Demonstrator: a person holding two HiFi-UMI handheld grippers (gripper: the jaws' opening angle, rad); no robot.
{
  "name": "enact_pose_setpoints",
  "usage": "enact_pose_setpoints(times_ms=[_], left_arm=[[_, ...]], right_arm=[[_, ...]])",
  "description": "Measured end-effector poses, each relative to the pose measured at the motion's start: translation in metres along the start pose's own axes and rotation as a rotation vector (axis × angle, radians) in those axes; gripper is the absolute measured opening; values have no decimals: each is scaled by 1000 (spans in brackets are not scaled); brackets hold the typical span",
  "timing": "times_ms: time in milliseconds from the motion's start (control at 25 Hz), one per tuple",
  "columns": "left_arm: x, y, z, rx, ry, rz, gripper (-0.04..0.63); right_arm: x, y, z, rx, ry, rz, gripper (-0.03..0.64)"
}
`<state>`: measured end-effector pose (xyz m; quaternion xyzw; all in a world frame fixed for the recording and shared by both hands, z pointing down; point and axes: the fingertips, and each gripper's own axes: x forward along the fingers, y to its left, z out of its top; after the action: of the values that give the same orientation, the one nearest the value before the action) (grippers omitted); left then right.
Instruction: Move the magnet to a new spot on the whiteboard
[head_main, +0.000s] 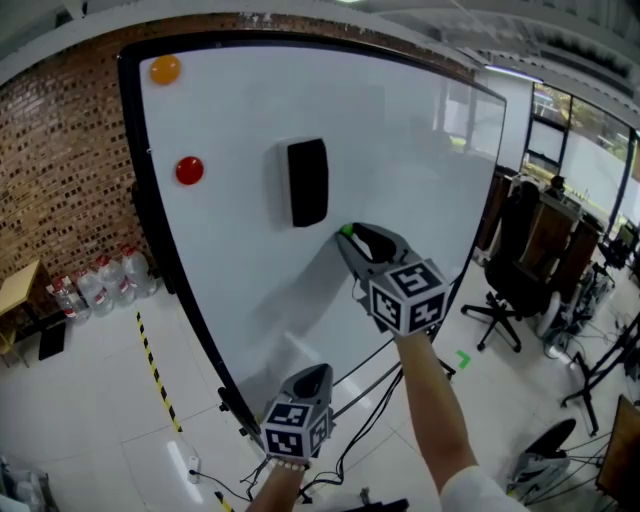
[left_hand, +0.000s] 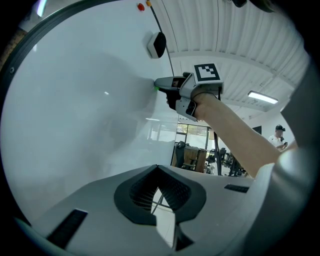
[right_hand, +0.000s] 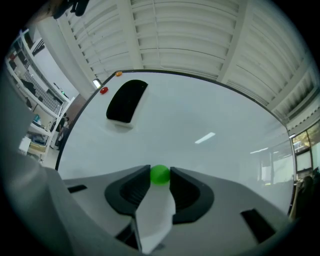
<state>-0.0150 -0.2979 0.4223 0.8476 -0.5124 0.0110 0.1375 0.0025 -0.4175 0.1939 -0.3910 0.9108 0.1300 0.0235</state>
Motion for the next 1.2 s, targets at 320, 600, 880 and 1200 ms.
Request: enact_pose_setpoints(times_ms=[320, 600, 880, 1200], left_arm=[[-9, 5, -4, -6, 13, -7, -8], [-14, 10, -3, -7, 8, -39, -8], [-15, -3, -7, -22, -3, -105, -9], [-15, -9, -13, -25, 2, -162, -9]], right_arm=[[-27, 3, 10, 4, -20, -31, 130], [-101, -17, -3, 52, -3, -133, 130], [-202, -23, -64, 140, 80, -302, 130], [-293, 15, -152, 357, 134, -472, 130]])
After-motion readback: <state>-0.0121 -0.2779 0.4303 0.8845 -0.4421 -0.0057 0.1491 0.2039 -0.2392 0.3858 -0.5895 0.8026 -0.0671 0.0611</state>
